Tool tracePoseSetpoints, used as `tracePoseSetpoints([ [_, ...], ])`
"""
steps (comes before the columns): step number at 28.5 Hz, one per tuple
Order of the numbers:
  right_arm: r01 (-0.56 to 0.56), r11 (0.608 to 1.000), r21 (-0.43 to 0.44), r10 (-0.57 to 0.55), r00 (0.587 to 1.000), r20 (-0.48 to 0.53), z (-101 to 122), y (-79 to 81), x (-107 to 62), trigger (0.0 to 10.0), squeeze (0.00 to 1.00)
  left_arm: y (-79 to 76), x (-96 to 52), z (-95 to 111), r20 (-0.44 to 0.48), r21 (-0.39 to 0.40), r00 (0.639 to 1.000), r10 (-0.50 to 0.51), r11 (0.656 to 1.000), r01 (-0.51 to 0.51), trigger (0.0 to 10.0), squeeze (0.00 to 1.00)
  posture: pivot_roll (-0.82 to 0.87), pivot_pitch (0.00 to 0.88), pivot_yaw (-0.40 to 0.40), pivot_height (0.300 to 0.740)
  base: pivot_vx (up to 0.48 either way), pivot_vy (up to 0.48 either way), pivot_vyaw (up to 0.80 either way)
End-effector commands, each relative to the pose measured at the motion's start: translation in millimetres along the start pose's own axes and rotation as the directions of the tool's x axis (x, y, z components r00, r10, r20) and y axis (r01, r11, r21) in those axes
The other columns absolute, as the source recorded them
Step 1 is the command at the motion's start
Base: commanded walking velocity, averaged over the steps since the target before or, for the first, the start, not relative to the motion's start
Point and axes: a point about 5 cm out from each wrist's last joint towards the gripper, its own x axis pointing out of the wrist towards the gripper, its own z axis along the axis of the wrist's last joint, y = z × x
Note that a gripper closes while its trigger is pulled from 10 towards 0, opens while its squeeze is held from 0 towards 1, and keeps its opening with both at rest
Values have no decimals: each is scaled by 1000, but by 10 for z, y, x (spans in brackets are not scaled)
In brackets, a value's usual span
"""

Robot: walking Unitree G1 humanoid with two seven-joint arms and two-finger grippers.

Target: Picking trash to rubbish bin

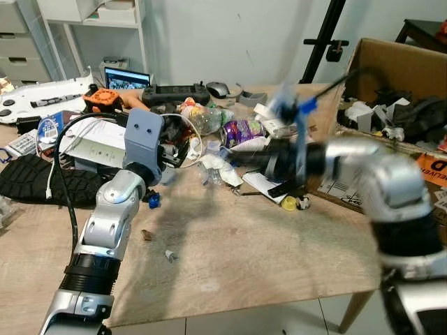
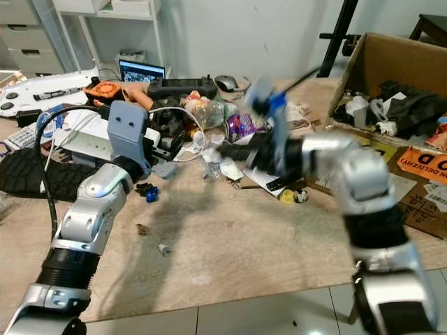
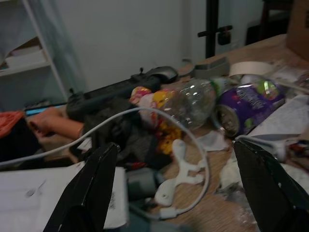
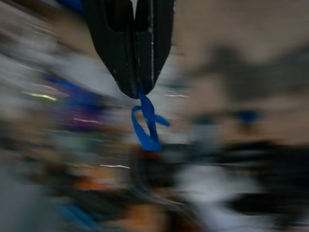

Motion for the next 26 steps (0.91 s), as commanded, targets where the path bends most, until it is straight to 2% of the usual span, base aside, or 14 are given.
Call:
tracePoseSetpoints([
  [1, 291, 956, 43, -293, 955, 53, -26, -398, -147, 1922, 0, -33, -13, -46, -17, 3, 1000, -9, 1000, 9, 10000, 0, 0, 151, -12, 740, 0, 0, 0],
  [6, 440, 893, 95, -448, 888, 99, -26, -609, -287, 2078, 0, -44, -3, -47, -15, 2, 1000, -9, 1000, 9, 10000, 0, -2, 160, -17, 740, 0, 0, 0],
  [7, 545, 830, 122, -556, 825, 98, -77, -748, -413, 10000, 0, -46, -3, -43, -13, -1, 1000, -7, 1000, 7, 10000, 0, -6, 148, -13, 740, 0, 0, 0],
  [10, 616, 775, 140, -629, 772, 86, -135, -842, -512, 10000, 0, -47, -5, -44, -13, -4, 1000, -5, 1000, 5, 10000, 0, -6, 153, -15, 740, 0, 0, 0],
  [11, 692, 708, 138, -703, 708, 57, -219, -929, -610, 10000, 0, -46, -12, -50, -15, -2, 1000, -5, 1000, 5, 10000, 0, 0, 173, -20, 740, 0, 0, 0],
  [12, 692, 708, 138, -703, 708, 57, -219, -929, -610, 10000, 0, -46, -12, -50, -15, -2, 1000, -5, 1000, 5, 10000, 0, 0, 173, -20, 740, 0, 0, 0],
  [13, 748, 648, 140, -758, 651, 33, -297, -988, -702, 10000, 0, -35, -23, -47, -13, -3, 1000, 2, 1000, -2, 10000, 0, 1, 166, -19, 740, 0, 0, 0],
  [14, 748, 648, 140, -758, 651, 33, -297, -988, -702, 10000, 0, -35, -23, -47, -13, -3, 1000, 2, 1000, -2, 10000, 0, 1, 166, -19, 740, 0, 0, 0],
  [16, 818, 560, 131, -826, 563, 16, -379, -1065, -822, 10000, 0, -11, -30, -40, -14, 0, 1000, 10, 1000, -10, 10000, 0, 6, 166, -22, 740, 0, 0, 0],
  [19, 843, 516, 149, -854, 521, 7, -451, -1111, -893, 10000, 0, 12, -38, -40, -15, 3, 1000, 16, 1000, -16, 10000, 0, 4, 162, -17, 740, 0, 0, 0],
  [20, 842, 517, 154, -853, 522, 7, -462, -1115, -901, 10000, 580, 8, -40, -38, -15, 5, 1000, 14, 1000, -14, 10000, 0, 5, 158, -16, 740, 0, 0, 0],
  [22, 841, 518, 157, -852, 523, 7, -466, -1119, -903, 10000, 580, 3, -37, -36, -15, 6, 1000, 12, 1000, -12, 10000, 0, 8, 154, -17, 740, 0, 0, 0],
  [23, 838, 521, 164, -850, 527, 7, -472, -1121, -898, 10000, 1000, 2, -29, -35, -15, 7, 1000, 11, 1000, -11, 10000, 0, 8, 172, -21, 740, 0, 0, 0],
  [26, 860, 494, 129, -867, 498, 7, -485, -1134, -908, 10000, 1000, -2, -28, -31, -13, 4, 1000, 13, 1000, -13, 10000, 0, 7, 163, -17, 740, 0, 0, 0],
])
